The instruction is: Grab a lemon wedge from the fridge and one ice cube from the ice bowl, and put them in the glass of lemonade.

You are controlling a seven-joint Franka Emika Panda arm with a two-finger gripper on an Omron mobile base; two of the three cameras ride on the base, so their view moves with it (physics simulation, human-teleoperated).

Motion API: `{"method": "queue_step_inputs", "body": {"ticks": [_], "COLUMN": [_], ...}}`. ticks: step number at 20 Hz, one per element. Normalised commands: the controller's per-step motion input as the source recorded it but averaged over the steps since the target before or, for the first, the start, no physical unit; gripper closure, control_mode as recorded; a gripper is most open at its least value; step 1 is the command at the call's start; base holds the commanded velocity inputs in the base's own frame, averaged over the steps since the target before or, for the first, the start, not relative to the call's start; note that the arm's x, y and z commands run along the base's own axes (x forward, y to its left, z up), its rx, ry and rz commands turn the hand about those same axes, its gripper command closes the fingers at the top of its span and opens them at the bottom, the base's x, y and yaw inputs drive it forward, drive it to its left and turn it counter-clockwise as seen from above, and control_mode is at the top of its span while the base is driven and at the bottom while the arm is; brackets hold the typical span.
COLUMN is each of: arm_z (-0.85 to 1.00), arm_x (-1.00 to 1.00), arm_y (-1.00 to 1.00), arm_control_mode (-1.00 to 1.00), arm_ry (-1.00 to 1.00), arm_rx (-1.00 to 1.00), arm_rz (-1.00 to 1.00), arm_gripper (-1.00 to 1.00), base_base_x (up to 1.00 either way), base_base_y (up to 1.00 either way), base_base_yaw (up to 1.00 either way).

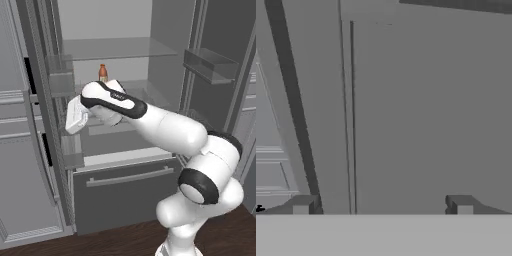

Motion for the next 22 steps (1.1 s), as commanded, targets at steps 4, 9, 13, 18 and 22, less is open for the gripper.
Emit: {"method": "queue_step_inputs", "body": {"ticks": [4,9,13,18,22], "arm_z": [0.17,0.47,0.36,0.2,0.09], "arm_x": [-0.82,-0.55,-0.15,0.1,0.16], "arm_y": [-0.8,-0.93,-0.83,-0.89,-0.87], "arm_control_mode": [-1.0,-1.0,-1.0,-1.0,-1.0], "arm_ry": [0.0,0.07,0.24,0.35,0.41], "arm_rx": [0.03,0.0,-0.05,-0.08,-0.06], "arm_rz": [-0.34,-0.46,-0.52,-0.62,-0.66], "arm_gripper": [-1.0,-1.0,-1.0,-1.0,-1.0], "base_base_x": [0.0,0.0,0.0,0.0,0.0], "base_base_y": [0.0,0.0,0.0,0.0,0.0], "base_base_yaw": [0.0,0.0,0.0,0.0,0.0]}}
